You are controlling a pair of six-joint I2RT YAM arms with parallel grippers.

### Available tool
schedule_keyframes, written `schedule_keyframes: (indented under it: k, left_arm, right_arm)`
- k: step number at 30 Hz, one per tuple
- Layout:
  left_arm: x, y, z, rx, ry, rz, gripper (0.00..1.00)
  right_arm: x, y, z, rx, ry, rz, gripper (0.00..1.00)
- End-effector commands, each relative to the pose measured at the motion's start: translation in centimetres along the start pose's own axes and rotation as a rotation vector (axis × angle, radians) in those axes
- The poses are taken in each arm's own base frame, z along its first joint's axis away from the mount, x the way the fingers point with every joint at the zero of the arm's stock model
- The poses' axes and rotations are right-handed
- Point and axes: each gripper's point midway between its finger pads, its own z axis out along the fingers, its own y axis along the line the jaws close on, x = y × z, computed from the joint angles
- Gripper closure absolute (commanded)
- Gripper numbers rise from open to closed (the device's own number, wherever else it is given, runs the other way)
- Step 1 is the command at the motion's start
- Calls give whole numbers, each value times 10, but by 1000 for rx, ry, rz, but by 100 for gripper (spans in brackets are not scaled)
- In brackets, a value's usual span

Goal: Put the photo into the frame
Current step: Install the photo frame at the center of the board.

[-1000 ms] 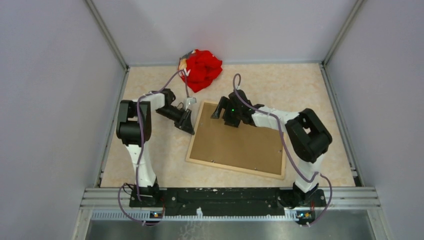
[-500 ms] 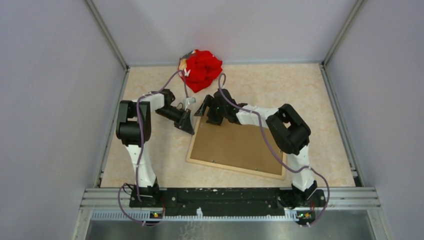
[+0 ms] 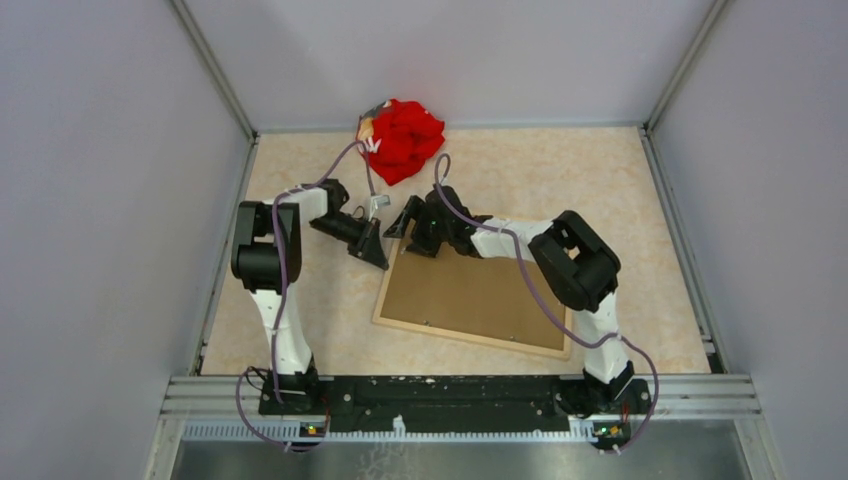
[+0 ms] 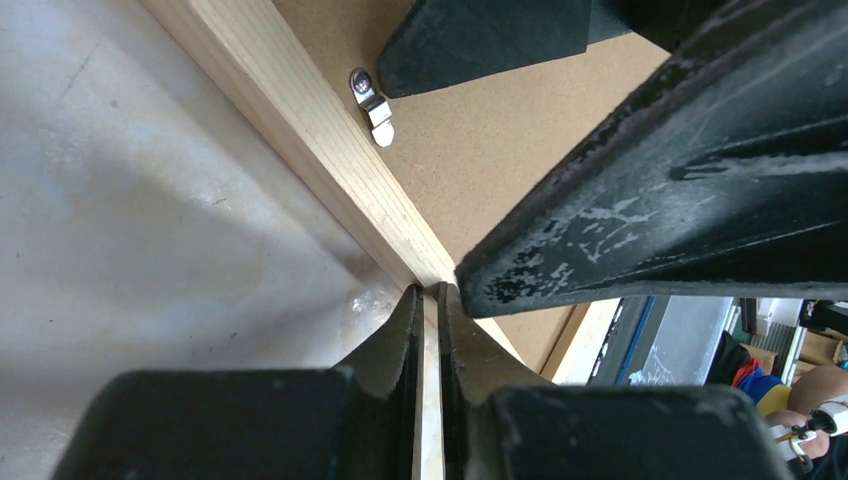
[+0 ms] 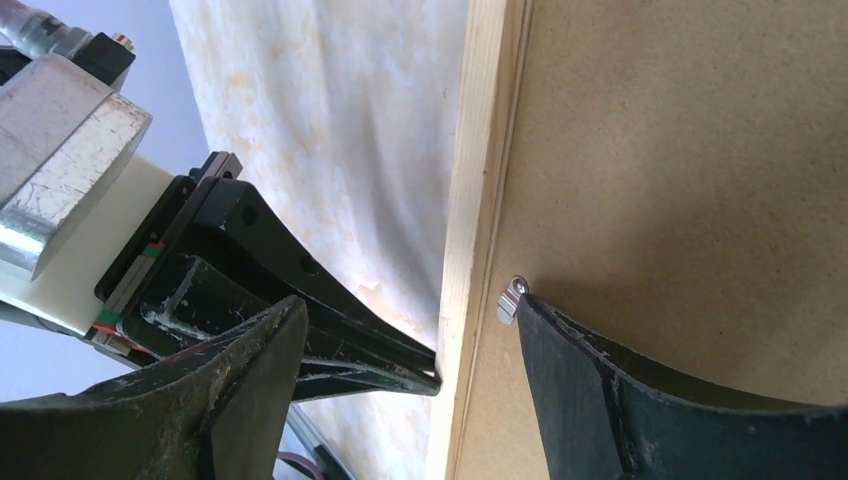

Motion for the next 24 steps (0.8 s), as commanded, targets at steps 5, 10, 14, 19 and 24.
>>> schedule_keyframes:
  k: [5, 10, 14, 19, 24]
  left_arm:
    - [1, 13, 8, -52, 18, 81, 89]
    - [1, 14, 8, -54, 19, 82, 89]
    - [0, 14, 7, -56, 17, 84, 89]
    - [2, 15, 8, -60, 19, 88, 89]
    - [3, 15, 8, -62, 22, 88, 89]
  right_arm:
    - [14, 3, -14, 13, 13, -15, 23]
    - [16, 4, -15, 14, 13, -20, 23]
    - [17, 2, -11, 19, 20, -18, 23]
    - [17, 0, -6, 26, 14, -19, 23]
    - [15, 1, -1, 23, 8, -15, 23]
